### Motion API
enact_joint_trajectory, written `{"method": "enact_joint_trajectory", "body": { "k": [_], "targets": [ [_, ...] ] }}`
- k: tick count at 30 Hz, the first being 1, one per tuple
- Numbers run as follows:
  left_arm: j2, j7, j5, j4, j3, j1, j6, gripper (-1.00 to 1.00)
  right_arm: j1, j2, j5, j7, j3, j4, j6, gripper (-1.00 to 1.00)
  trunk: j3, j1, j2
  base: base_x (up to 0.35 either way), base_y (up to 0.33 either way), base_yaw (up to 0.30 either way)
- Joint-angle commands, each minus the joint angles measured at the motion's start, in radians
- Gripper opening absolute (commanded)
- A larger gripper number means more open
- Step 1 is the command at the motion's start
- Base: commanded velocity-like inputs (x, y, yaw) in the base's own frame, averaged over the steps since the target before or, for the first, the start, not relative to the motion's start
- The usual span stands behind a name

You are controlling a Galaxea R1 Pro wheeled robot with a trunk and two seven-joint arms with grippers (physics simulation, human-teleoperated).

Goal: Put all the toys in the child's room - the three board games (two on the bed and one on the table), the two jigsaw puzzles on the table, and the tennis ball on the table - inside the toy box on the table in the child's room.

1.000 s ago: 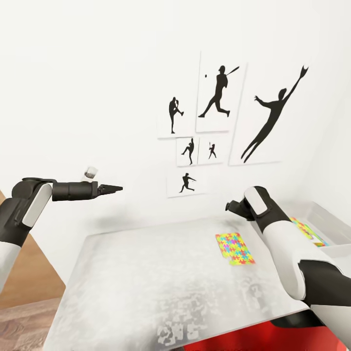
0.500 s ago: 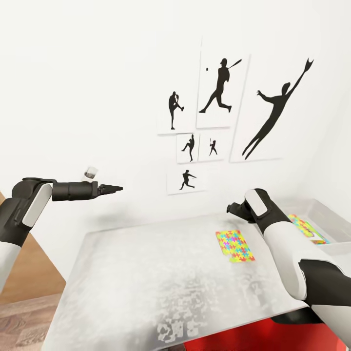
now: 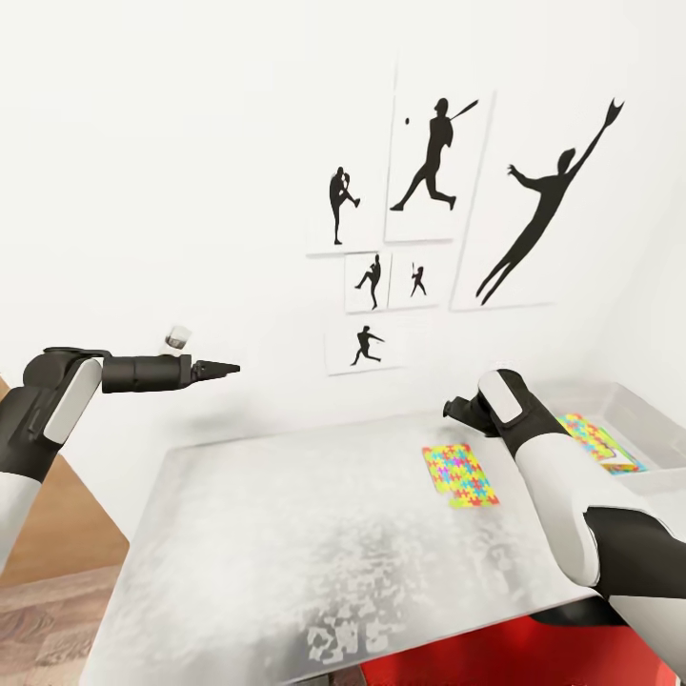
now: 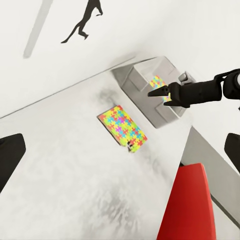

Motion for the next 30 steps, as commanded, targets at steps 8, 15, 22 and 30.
{"method": "enact_joint_trajectory", "body": {
  "k": [8,15,22,30],
  "targets": [
    [0.001,-0.003,0.001,-0.005,-0.001,-0.001,0.004,1.00,-0.002,0.000,-0.009,-0.010,-0.002,-0.002,0.001,1.00,-0.015,0.001,-0.002,0.000,0.000,0.000],
    [0.001,-0.003,0.001,-0.007,0.000,-0.001,0.004,1.00,-0.009,-0.001,-0.009,-0.010,-0.003,-0.004,0.001,1.00,-0.027,0.001,-0.002,0.000,0.000,0.000],
    [0.001,-0.003,0.000,-0.007,0.002,-0.001,0.004,1.00,-0.016,-0.002,-0.009,-0.010,-0.006,-0.008,0.001,1.00,-0.038,0.001,-0.002,0.000,0.000,0.000],
    [0.001,-0.003,-0.001,-0.007,0.003,-0.001,0.004,1.00,-0.031,-0.018,-0.009,-0.010,-0.006,-0.010,0.000,1.00,-0.051,0.001,-0.002,0.000,0.000,0.000]
  ]
}}
